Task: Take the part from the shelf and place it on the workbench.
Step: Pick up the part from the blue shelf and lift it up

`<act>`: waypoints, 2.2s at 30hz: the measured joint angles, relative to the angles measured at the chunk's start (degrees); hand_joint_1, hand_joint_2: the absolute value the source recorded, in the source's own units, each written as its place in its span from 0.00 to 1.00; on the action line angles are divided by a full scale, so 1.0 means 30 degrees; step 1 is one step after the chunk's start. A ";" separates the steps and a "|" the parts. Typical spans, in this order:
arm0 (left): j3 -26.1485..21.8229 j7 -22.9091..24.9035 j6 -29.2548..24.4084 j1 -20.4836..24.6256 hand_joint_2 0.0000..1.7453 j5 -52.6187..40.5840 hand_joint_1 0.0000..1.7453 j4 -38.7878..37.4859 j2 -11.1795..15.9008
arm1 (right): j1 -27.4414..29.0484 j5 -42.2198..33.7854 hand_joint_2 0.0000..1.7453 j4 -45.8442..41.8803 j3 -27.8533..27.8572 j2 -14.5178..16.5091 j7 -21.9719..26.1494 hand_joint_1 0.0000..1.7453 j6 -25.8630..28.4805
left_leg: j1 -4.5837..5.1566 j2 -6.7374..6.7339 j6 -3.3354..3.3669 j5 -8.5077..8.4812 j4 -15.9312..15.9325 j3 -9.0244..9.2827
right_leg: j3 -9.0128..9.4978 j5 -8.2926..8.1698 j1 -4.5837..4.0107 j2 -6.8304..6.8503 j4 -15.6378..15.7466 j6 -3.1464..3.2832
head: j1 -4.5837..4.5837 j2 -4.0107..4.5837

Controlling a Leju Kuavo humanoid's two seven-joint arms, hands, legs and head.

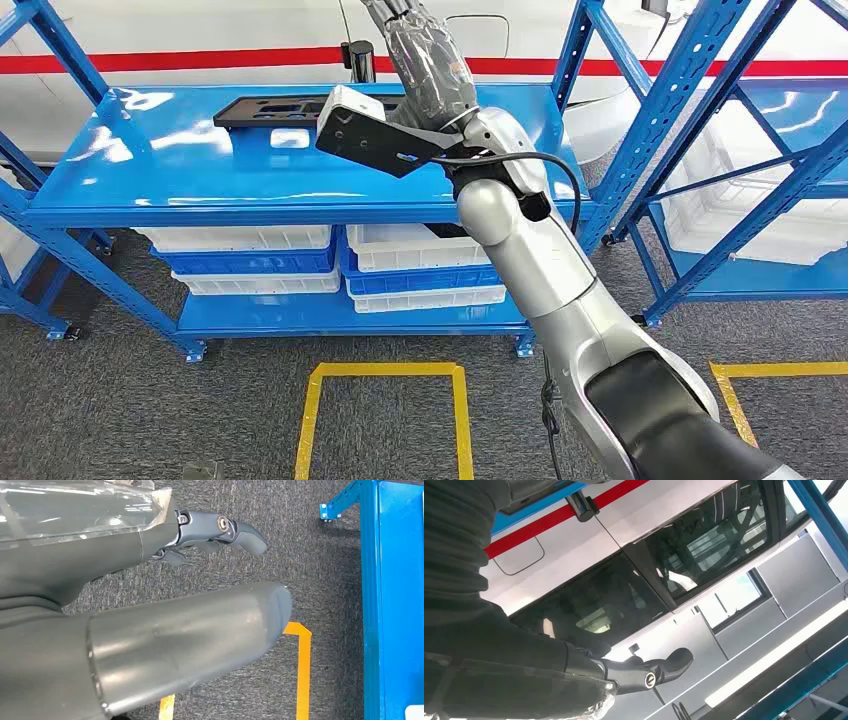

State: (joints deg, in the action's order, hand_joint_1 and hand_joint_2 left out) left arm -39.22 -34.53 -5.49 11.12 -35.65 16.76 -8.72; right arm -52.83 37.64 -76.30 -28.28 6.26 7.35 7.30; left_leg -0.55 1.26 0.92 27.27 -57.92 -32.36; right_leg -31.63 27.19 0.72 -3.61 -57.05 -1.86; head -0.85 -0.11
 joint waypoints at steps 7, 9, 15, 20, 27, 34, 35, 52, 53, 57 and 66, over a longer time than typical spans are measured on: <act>0.0020 0.0107 -0.0100 -0.0006 0.00 0.0071 0.00 -0.0058 0.0038 | 0.0238 0.0049 1.00 0.0000 -0.0220 -0.0004 -0.0047 0.00 -0.0102 | 0.0025 0.0016 0.0015 0.0014 -0.0060 -0.0030 | -0.0018 -0.0014 0.0097 0.0000 0.0018 -0.0021 | 0.0000 0.0000; 0.0018 0.0142 -0.0117 -0.0012 0.00 0.0104 0.00 -0.0093 0.0075 | 0.0313 0.0062 1.00 0.0000 -0.0264 -0.0004 -0.0047 0.00 -0.0107 | 0.0029 0.0038 0.0025 0.0022 -0.0085 -0.0066 | -0.0024 -0.0020 0.0185 -0.0001 0.0022 -0.0030 | 0.0000 0.0000; 0.0018 0.0198 -0.0166 -0.0016 0.00 0.0117 0.00 -0.0118 0.0160 | 0.0446 0.0027 1.00 -0.0005 -0.0306 -0.0027 -0.0080 0.00 -0.0109 | 0.0079 -0.0071 0.0413 0.0091 0.0159 0.0088 | -0.0143 -0.0155 0.0185 0.0101 -0.0413 -0.0366 | -0.0009 0.0000; 0.0024 0.0271 -0.0219 -0.0059 0.00 0.0067 0.00 -0.0186 0.0120 | 0.0589 -0.0055 1.00 -0.0015 -0.0220 -0.0202 -0.0208 0.00 -0.0195 | -0.0061 -0.0403 0.0598 0.0158 0.0325 0.0457 | -0.3143 0.1350 0.0198 0.0881 -0.5149 -0.0290 | -0.0038 0.0000; 0.0034 0.0339 -0.0251 -0.0116 0.00 0.0000 0.00 -0.0282 0.0069 | 0.0931 -0.0297 1.00 -0.0045 -0.0008 -0.0797 -0.0344 0.00 -0.0393 | -0.0447 -0.0623 -0.0399 0.1082 0.0245 0.1273 | -0.2131 -0.1259 0.0392 0.1492 -0.0616 -0.0966 | -0.0047 0.0000; 0.0064 0.0422 -0.0304 -0.0049 0.00 -0.0117 0.00 -0.0304 0.0080 | 0.1104 -0.0370 1.00 -0.0131 0.0237 -0.0976 -0.0364 0.00 -0.0432 | -0.0518 -0.0613 -0.0808 0.1658 -0.3684 -0.1100 | -0.1323 -0.0655 0.0235 0.1081 -0.0655 0.0559 | 0.0040 0.0000; 0.0067 0.0448 -0.0317 -0.0072 0.00 -0.0129 0.00 -0.0310 0.0080 | 0.1160 -0.0381 1.00 -0.0131 0.0235 -0.1002 -0.0361 0.00 -0.0432 | -0.0479 -0.0594 -0.0785 0.2116 -0.4600 -0.1979 | -0.1184 -0.0525 0.0145 0.1004 -0.0652 0.0677 | 0.0045 0.0000; 0.0366 0.0503 -0.0432 -0.0220 0.00 -0.0255 0.00 -0.0423 0.0251 | 0.1523 -0.0663 1.00 -0.0321 0.0386 -0.1576 -0.0390 0.00 -0.0370 | 0.0568 -0.0017 0.0376 -0.1891 0.0012 -0.2158 | 0.0285 0.0660 -0.0365 0.0561 -0.0074 0.0628 | -0.0051 0.0000; 0.0368 0.0503 -0.0428 -0.0221 0.00 -0.0255 0.00 -0.0423 0.0235 | 0.1526 -0.0663 1.00 -0.0321 0.0388 -0.1585 -0.0390 0.00 -0.0370 | 0.0572 -0.0016 0.0379 -0.1881 0.0015 -0.2161 | 0.0285 0.0674 -0.0366 0.0561 -0.0058 0.0621 | -0.0051 0.0000; 0.0368 0.0514 -0.0434 -0.0228 0.00 -0.0255 0.00 -0.0423 0.0219 | 0.1530 -0.0676 1.00 -0.0321 0.0390 -0.1617 -0.0390 0.00 -0.0368 | 0.0587 -0.0010 0.0392 -0.1880 0.0016 -0.2157 | 0.0289 0.0675 -0.0364 0.0566 -0.0038 0.0614 | -0.0055 0.0000; 0.0384 0.0484 -0.0423 -0.0343 0.00 -0.0309 0.00 -0.0423 0.0217 | 0.1668 -0.0854 1.00 -0.0472 0.0397 -0.1730 -0.0390 0.00 -0.0302 | 0.0602 -0.0007 0.0468 -0.1916 -0.0013 -0.2118 | 0.0348 0.0645 -0.0337 0.0579 -0.0030 0.0585 | -0.0053 0.0000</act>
State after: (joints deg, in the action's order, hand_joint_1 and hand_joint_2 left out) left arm -38.07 -33.08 -6.75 10.09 -36.58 15.50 -8.07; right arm -47.83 35.07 -77.72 -27.09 1.07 6.19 6.39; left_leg 1.26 1.23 2.32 21.52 -57.96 -38.71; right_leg -30.59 29.12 -0.29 -1.87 -57.14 -0.11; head -1.01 -0.11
